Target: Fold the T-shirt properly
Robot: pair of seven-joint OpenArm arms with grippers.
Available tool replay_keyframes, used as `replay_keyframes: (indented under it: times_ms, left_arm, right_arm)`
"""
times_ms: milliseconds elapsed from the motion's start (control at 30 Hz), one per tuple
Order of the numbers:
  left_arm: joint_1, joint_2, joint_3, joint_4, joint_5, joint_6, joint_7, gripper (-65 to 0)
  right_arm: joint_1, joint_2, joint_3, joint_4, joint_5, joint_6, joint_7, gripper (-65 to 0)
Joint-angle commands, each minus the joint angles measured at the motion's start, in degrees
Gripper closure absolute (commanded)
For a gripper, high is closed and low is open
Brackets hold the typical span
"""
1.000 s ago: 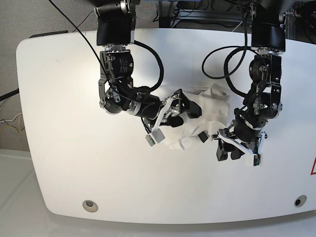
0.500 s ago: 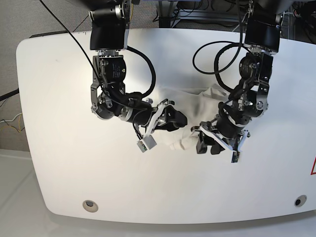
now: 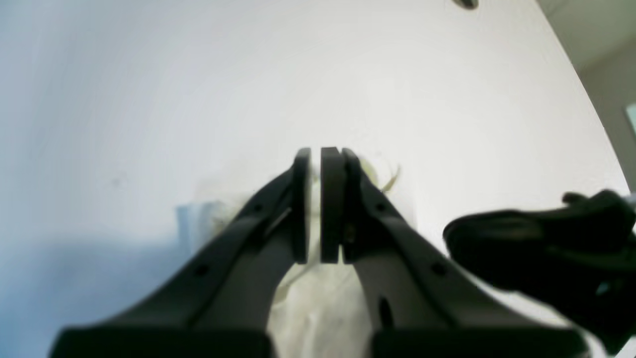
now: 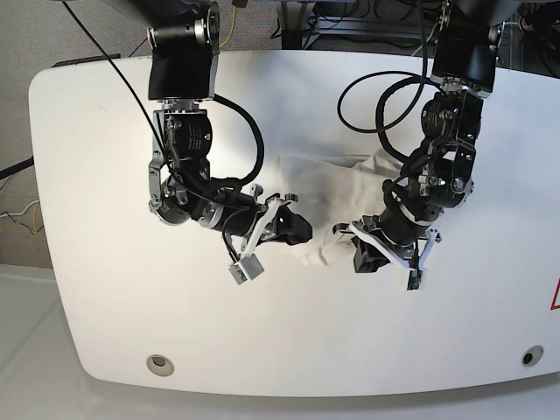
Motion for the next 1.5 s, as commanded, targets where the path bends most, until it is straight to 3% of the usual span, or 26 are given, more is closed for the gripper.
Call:
replay_keyframes:
  times_ms: [0, 467, 600, 800, 1033, 1467]
  left_arm:
    - [-1.0, -0.2, -0.6, 1.2, -0.1, 0.1, -0.2, -2.2]
    - [6.0, 0.1, -2.9, 1.2, -0.1, 0.2, 0.3, -2.2]
    - [7.6, 1.6, -3.0, 1.1, 0.0, 0.2, 0.3, -2.2]
    - [10.1, 2.0, -3.0, 1.1, 0.0, 0.2, 0.2, -2.2]
    - [12.0, 3.8, -3.0, 0.9, 0.0, 0.2, 0.1, -2.2]
    - [12.8, 3.6, -3.1, 0.7, 0.1, 0.2, -1.5, -2.2]
  right_arm:
    - [2.7, 0.5, 0.0, 0.7, 1.6, 0.5, 1.5, -3.0]
    - [6.8, 0.9, -0.5, -7.8, 1.6, 0.5, 3.5, -3.0]
    - [7.2, 0.9, -0.5, -8.1, 1.5, 0.5, 4.6, -3.0]
    - [7.7, -0.1, -0.6, -9.4, -3.3, 1.1, 5.1, -3.0]
    - [10.0, -2.0, -4.8, -14.7, -7.5, 1.3, 6.5, -3.0]
    - [10.3, -2.1, -10.1, -20.3, -8.0, 3.0, 12.8, -3.0]
